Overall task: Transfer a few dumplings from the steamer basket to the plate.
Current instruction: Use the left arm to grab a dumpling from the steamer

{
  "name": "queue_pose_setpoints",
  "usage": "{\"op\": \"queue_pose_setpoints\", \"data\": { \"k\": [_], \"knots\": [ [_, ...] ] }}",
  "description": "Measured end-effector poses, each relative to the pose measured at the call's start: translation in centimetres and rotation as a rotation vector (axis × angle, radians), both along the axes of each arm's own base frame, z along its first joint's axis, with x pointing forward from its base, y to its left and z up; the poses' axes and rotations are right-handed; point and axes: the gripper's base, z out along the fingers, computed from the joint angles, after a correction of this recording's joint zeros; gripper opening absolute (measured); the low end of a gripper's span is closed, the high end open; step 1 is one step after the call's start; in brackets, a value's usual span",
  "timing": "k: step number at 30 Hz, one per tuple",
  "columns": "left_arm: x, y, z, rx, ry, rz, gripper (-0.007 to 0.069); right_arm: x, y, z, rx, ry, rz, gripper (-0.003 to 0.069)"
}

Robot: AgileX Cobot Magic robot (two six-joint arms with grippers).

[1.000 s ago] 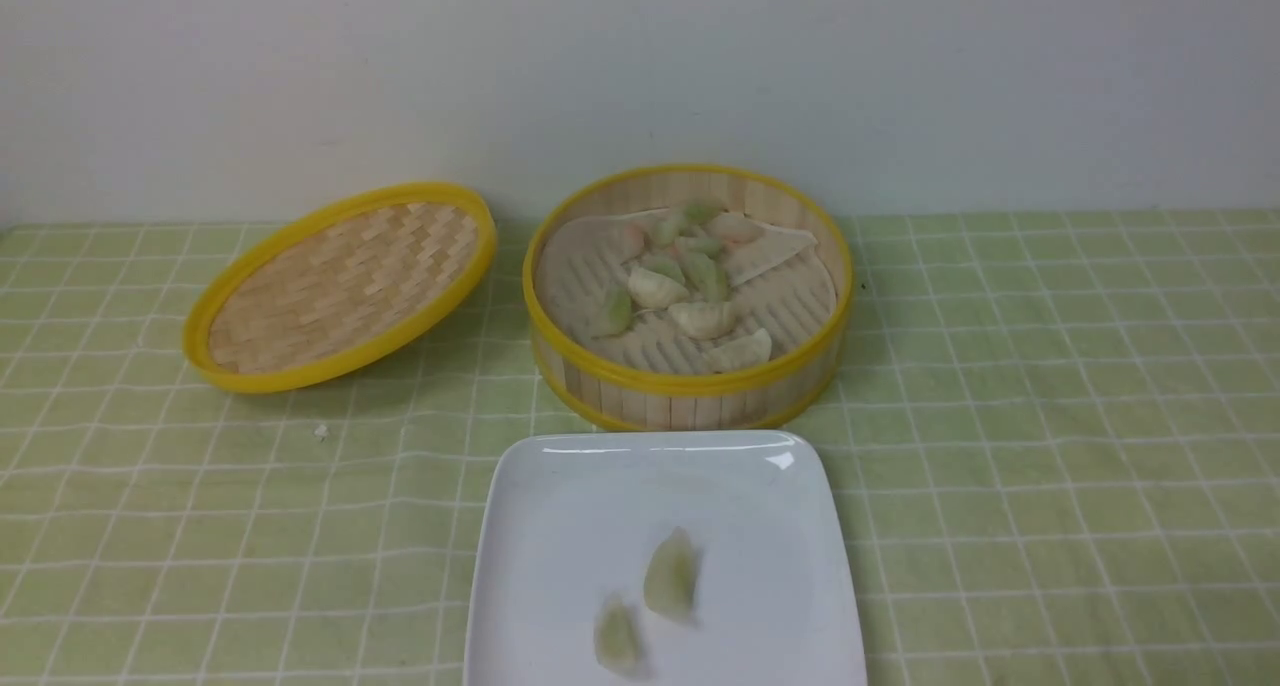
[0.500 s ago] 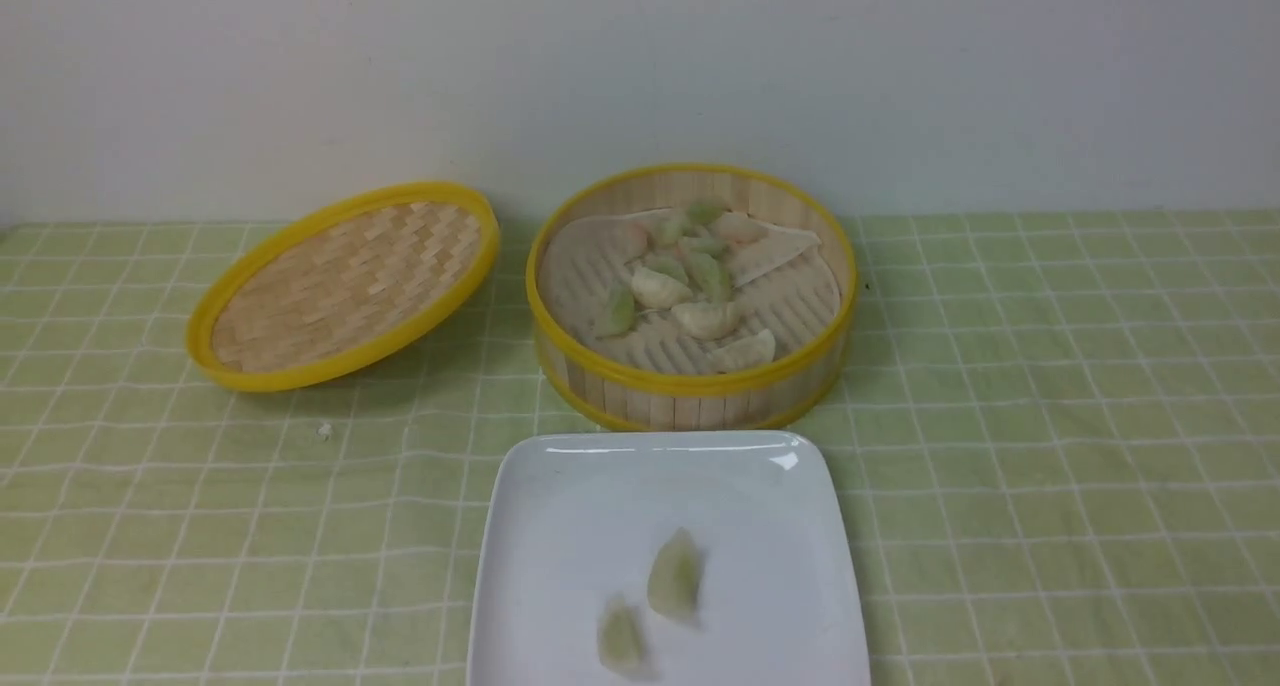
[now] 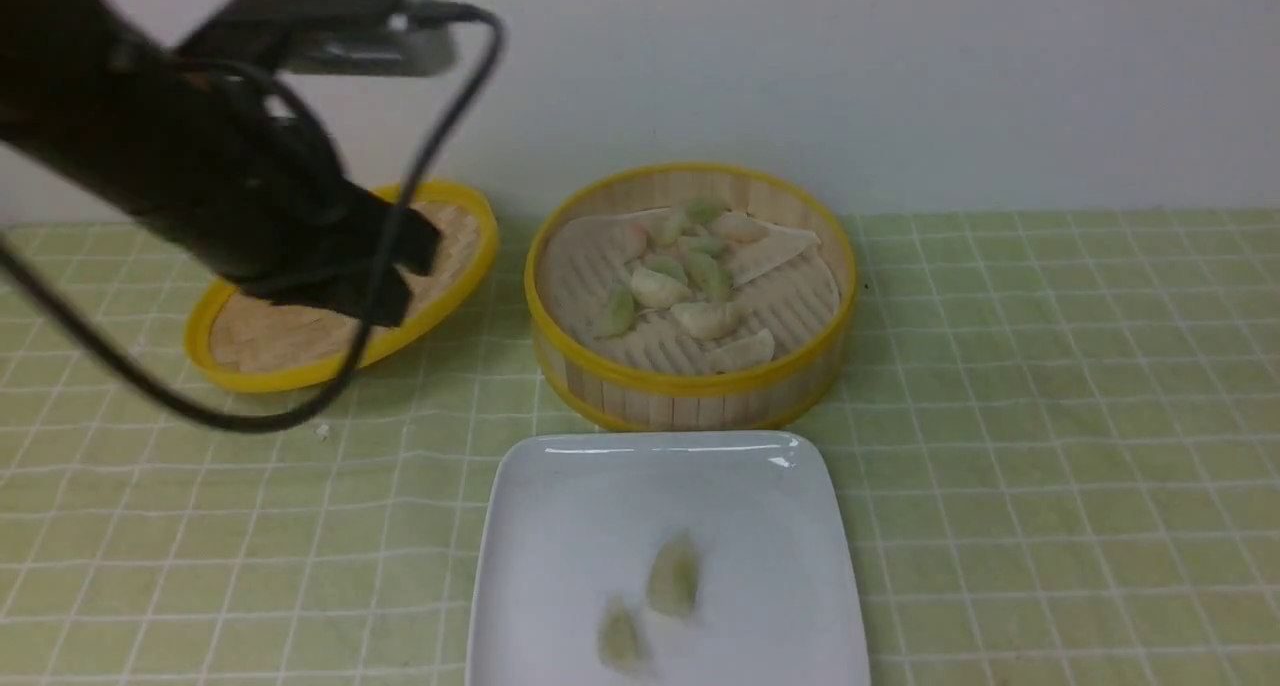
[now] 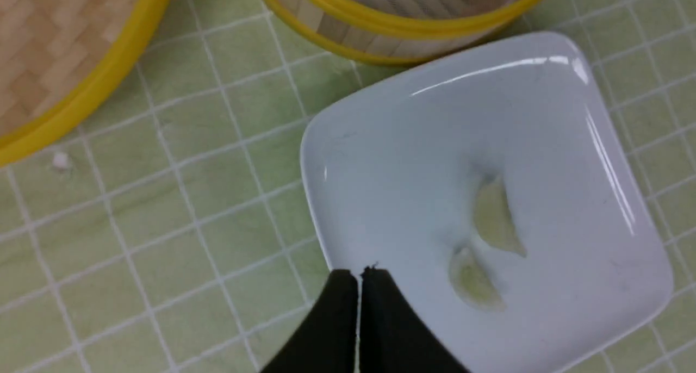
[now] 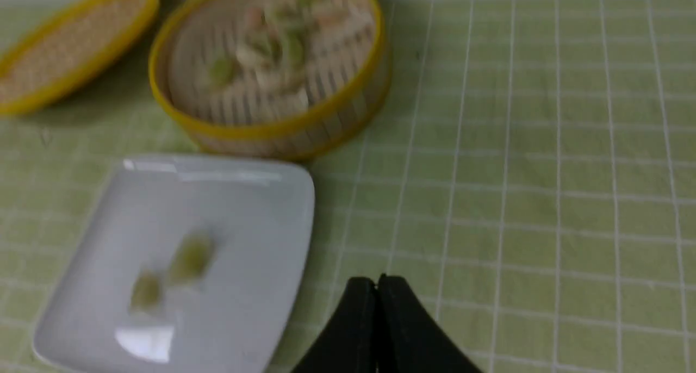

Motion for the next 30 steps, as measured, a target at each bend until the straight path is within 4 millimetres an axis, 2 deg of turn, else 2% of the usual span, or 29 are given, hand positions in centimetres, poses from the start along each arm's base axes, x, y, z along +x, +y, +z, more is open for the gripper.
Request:
{"op": "queue_pose_setpoints", "data": {
  "k": [4, 5, 7, 10, 12, 15, 17, 21, 22, 26, 28, 30],
  "knots": [
    [4.0, -4.7, -1.0, 0.048, -0.018, -0.099, -0.0006, 2.7, 0.5, 0.1, -0.054, 0.085, 0.038, -0.001],
    [4.7, -5.2, -1.2, 0.052, -0.019, -0.108, -0.0006, 3.0, 0.5, 0.0, -0.055, 0.091, 0.038, -0.001],
    [7.3, -7.1, -2.6, 0.066, -0.001, -0.131, -0.0006, 3.5, 0.6, -0.3, -0.059, 0.118, 0.04, -0.001],
    [10.0, -8.3, -3.9, 0.085, 0.02, -0.145, -0.0006, 3.4, 0.6, -0.3, -0.058, 0.122, 0.041, -0.001],
    [11.8, -9.0, -5.4, 0.106, 0.039, -0.149, -0.0006, 3.4, 0.6, -0.3, -0.055, 0.122, 0.043, -0.001],
    [14.1, -9.8, -6.5, 0.113, 0.012, -0.133, -0.0006, 3.3, 0.7, -0.3, -0.048, 0.127, 0.046, -0.001],
    [15.8, -10.3, -8.0, 0.124, -0.004, -0.116, -0.0006, 3.3, 0.8, -0.2, -0.039, 0.13, 0.05, -0.001],
    [17.1, -10.8, -9.3, 0.13, -0.021, -0.112, -0.0006, 3.2, 0.9, -0.2, -0.028, 0.132, 0.054, -0.001],
    [17.5, -10.9, -10.2, 0.139, -0.015, -0.112, -0.0004, 3.2, 0.9, -0.2, -0.026, 0.133, 0.055, -0.001],
    [17.9, -10.9, -11.8, 0.169, 0.004, -0.113, 0.0044, 3.2, 0.9, -0.2, -0.024, 0.134, 0.056, -0.001],
    [18.1, -10.8, -12.4, 0.195, 0.006, -0.111, 0.0108, 3.2, 1.0, -0.2, -0.014, 0.135, 0.059, -0.001],
    [18.2, -10.7, -13.0, 0.212, 0.01, -0.111, 0.0218, 3.2, 1.1, -0.2, -0.001, 0.137, 0.064, -0.001]
  ]
}}
